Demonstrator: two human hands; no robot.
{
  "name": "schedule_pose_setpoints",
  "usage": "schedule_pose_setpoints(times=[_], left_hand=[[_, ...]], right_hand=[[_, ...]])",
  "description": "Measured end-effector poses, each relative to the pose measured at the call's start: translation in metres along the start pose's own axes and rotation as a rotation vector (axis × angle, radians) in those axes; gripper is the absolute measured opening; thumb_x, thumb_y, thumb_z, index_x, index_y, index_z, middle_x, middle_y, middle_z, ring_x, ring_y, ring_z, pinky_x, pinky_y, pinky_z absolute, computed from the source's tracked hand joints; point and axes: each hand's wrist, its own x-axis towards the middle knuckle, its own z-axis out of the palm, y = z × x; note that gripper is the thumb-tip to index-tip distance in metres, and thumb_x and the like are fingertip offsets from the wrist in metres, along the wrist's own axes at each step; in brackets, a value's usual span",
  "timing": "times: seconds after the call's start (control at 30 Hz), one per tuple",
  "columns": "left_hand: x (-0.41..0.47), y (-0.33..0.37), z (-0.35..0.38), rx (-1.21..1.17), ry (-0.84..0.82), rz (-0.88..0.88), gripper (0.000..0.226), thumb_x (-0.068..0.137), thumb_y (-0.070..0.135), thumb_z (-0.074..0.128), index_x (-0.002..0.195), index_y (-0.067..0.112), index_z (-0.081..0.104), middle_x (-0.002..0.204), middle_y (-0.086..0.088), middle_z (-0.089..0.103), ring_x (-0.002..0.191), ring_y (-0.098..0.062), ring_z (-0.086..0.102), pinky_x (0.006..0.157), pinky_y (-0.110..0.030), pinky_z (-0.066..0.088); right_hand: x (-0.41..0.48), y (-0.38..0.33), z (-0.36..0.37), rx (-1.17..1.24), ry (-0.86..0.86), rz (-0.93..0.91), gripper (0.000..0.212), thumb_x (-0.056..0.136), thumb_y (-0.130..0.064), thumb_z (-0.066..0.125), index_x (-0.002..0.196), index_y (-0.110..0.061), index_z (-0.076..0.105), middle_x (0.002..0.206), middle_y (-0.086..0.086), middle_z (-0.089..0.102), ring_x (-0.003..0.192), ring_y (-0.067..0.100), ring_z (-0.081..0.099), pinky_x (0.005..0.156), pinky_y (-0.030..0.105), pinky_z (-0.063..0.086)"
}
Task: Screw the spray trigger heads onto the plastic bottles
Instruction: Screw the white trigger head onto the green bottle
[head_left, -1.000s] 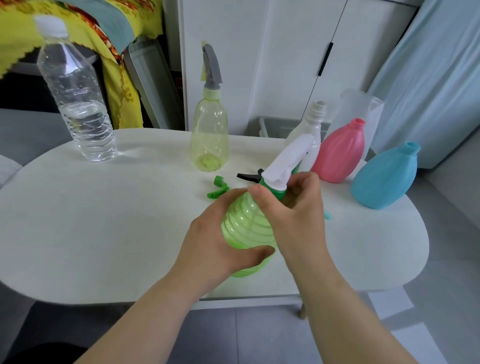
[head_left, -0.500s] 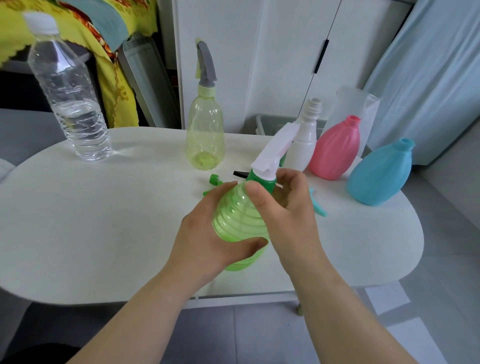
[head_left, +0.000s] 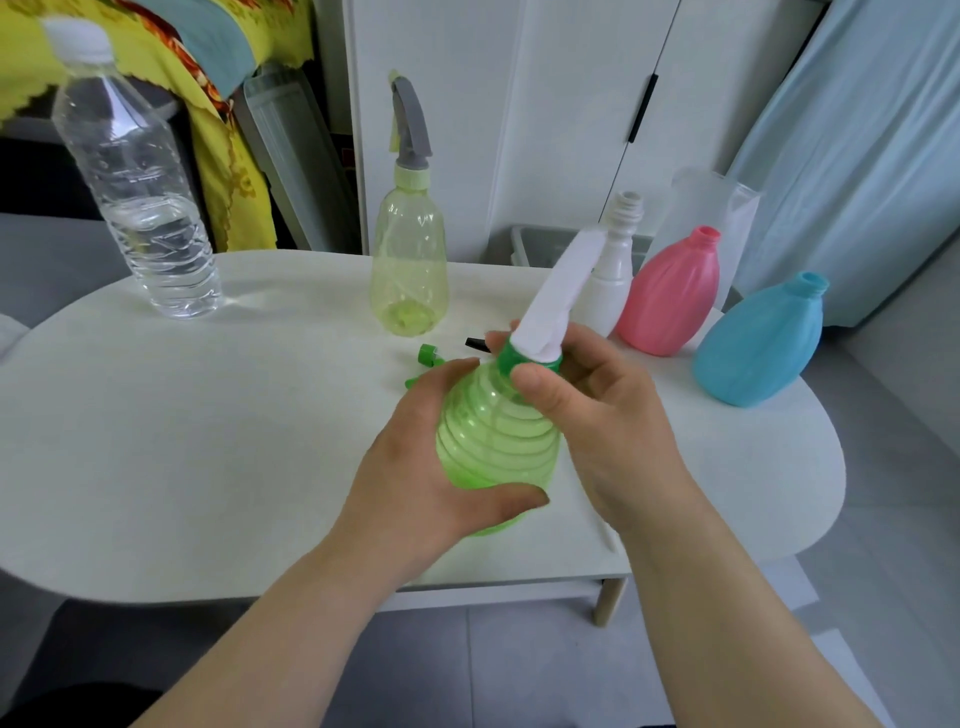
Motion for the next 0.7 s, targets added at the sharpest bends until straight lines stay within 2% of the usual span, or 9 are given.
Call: schedule_pose_setpoints(times=[0.07, 0.17, 0.27, 0.3, 0.37, 0.47, 0.53, 0.6, 0.7], left_hand=[[0.002, -0.001, -0.007, -0.051, -0.119, 0.014, 0.089, 0.031, 0.050, 0.078, 0.098, 0.073, 0.025, 0.110, 0.037, 0.042, 0.097, 0.029, 0.039, 0.070, 0.008, 0.032], [0.005, -0.006, -0.013, -0.127, -0.229, -0.004, 0.094, 0.029, 0.051, 0.075, 0.108, 0.065, 0.027, 0.114, 0.042, 0.043, 0.105, 0.024, 0.041, 0.080, 0.003, 0.036], [0.004, -0.011, -0.008, -0.186, -0.282, -0.035, 0.083, 0.032, 0.045, 0.076, 0.105, 0.055, 0.038, 0.108, 0.031, 0.056, 0.104, 0.008, 0.053, 0.085, -0.016, 0.045], [0.003, -0.012, -0.006, -0.177, -0.288, -0.042, 0.081, 0.032, 0.045, 0.075, 0.104, 0.054, 0.039, 0.107, 0.029, 0.057, 0.103, 0.007, 0.054, 0.084, -0.017, 0.046], [0.001, -0.013, -0.003, -0.124, -0.289, -0.048, 0.081, 0.032, 0.047, 0.075, 0.102, 0.058, 0.036, 0.103, 0.037, 0.056, 0.098, 0.013, 0.053, 0.077, -0.007, 0.044], [0.000, -0.014, 0.001, -0.015, -0.185, -0.050, 0.086, 0.032, 0.042, 0.080, 0.097, 0.066, 0.028, 0.098, 0.035, 0.053, 0.092, 0.021, 0.049, 0.066, 0.004, 0.037], [0.000, -0.013, 0.006, 0.034, -0.100, -0.055, 0.090, 0.035, 0.036, 0.084, 0.094, 0.070, 0.024, 0.098, 0.032, 0.048, 0.089, 0.020, 0.049, 0.064, 0.005, 0.036], [-0.003, -0.012, 0.014, 0.085, -0.009, -0.050, 0.091, 0.035, 0.036, 0.082, 0.098, 0.067, 0.025, 0.097, 0.034, 0.044, 0.085, 0.013, 0.051, 0.064, 0.003, 0.038], [-0.007, -0.016, 0.025, 0.174, 0.109, -0.011, 0.102, 0.035, 0.034, 0.082, 0.121, 0.042, 0.027, 0.096, 0.037, 0.038, 0.093, 0.003, 0.046, 0.069, -0.002, 0.033]], right_hand=[[0.001, -0.005, -0.010, 0.164, -0.026, 0.009, 0.025, 0.057, -0.012, 0.076, 0.080, -0.020, 0.070, 0.080, -0.006, 0.074, 0.081, 0.009, 0.067, 0.074, 0.023, 0.055], [0.001, -0.008, -0.022, 0.328, -0.109, -0.015, 0.041, 0.046, -0.035, 0.082, 0.082, -0.019, 0.071, 0.082, -0.002, 0.074, 0.085, 0.013, 0.067, 0.079, 0.030, 0.054], [0.002, -0.007, -0.023, 0.288, -0.183, 0.024, 0.050, 0.042, -0.042, 0.084, 0.085, -0.022, 0.068, 0.078, -0.006, 0.071, 0.084, 0.012, 0.065, 0.078, 0.029, 0.053], [0.002, -0.008, -0.023, 0.236, -0.194, 0.038, 0.051, 0.041, -0.044, 0.083, 0.086, -0.024, 0.068, 0.075, -0.009, 0.069, 0.083, 0.009, 0.064, 0.078, 0.027, 0.052], [0.003, -0.008, -0.023, 0.088, -0.154, 0.044, 0.042, 0.039, -0.040, 0.081, 0.078, -0.029, 0.070, 0.069, -0.014, 0.066, 0.078, 0.005, 0.062, 0.077, 0.028, 0.050], [0.004, -0.006, -0.020, -0.033, 0.039, 0.007, 0.004, 0.050, -0.029, 0.066, 0.051, -0.027, 0.063, 0.060, -0.015, 0.064, 0.075, 0.008, 0.060, 0.078, 0.033, 0.048], [0.004, -0.004, -0.014, 0.006, 0.132, -0.033, 0.015, 0.057, -0.016, 0.062, 0.047, -0.025, 0.058, 0.055, -0.014, 0.064, 0.072, 0.006, 0.063, 0.073, 0.029, 0.050], [0.004, -0.003, -0.009, 0.053, 0.186, -0.068, 0.025, 0.065, -0.009, 0.054, 0.046, -0.025, 0.055, 0.054, -0.013, 0.065, 0.074, 0.007, 0.067, 0.068, 0.024, 0.052], [0.005, 0.000, -0.005, 0.070, 0.289, -0.093, 0.029, 0.067, -0.008, 0.052, 0.044, -0.026, 0.056, 0.052, -0.012, 0.066, 0.073, 0.007, 0.069, 0.064, 0.023, 0.052]])
